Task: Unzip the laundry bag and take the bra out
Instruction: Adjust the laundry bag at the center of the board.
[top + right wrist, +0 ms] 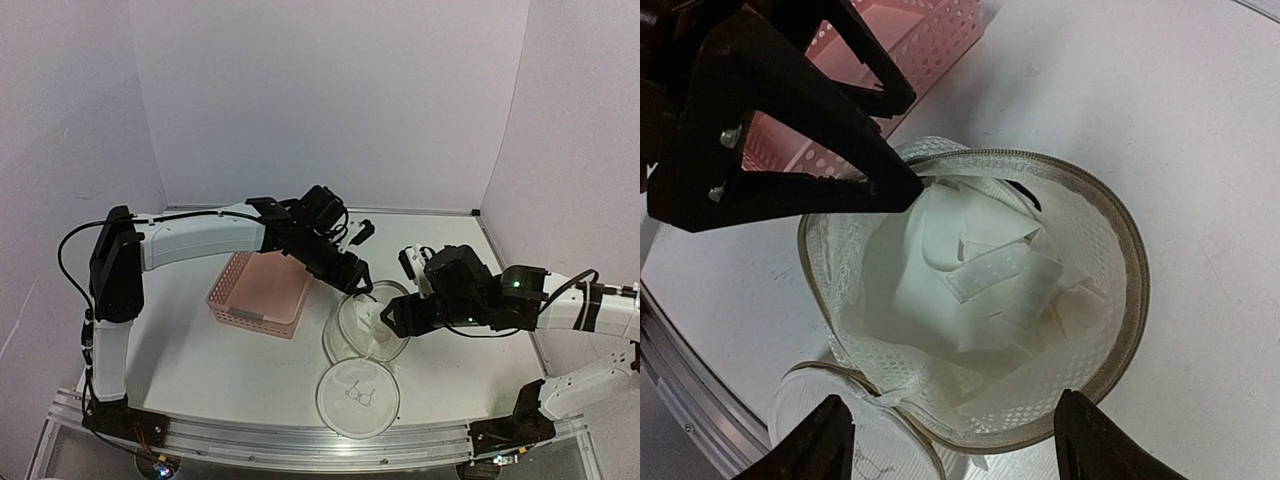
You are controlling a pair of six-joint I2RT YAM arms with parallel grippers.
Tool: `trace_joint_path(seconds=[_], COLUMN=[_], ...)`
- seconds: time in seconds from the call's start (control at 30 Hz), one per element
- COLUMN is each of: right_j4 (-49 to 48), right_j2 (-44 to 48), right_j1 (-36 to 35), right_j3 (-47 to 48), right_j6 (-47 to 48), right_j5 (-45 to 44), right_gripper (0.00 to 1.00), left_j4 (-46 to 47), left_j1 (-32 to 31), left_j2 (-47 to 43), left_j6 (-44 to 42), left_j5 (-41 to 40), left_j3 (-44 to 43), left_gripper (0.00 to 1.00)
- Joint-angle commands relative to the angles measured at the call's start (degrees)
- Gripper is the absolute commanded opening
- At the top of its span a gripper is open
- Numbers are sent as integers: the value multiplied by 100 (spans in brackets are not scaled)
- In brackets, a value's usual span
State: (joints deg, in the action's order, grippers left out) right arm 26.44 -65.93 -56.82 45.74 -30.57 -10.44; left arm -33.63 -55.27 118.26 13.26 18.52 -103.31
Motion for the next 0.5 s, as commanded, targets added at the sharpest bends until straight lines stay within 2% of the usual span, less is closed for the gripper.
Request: trace_joint_path(seconds=[0.0,0.27,0.47], right_j4=[-407,-523,-558], right_j2=[-22,-113,-41], right_j1=[80,128,160], right_j3=[-30,-50,-70], right_j6=[-105,-133,-158], right_j5=[144,173,102], right_gripper=[70,70,70], left_j4=[-56,-109,-210], left_j1=[-39,-152,-160], left_j2=[-150,-211,38], left_j6=[-267,-573,-605], left_j5=[-291,-712,-666], left_j3=[-297,-259,-450], left_gripper=[70,70,69])
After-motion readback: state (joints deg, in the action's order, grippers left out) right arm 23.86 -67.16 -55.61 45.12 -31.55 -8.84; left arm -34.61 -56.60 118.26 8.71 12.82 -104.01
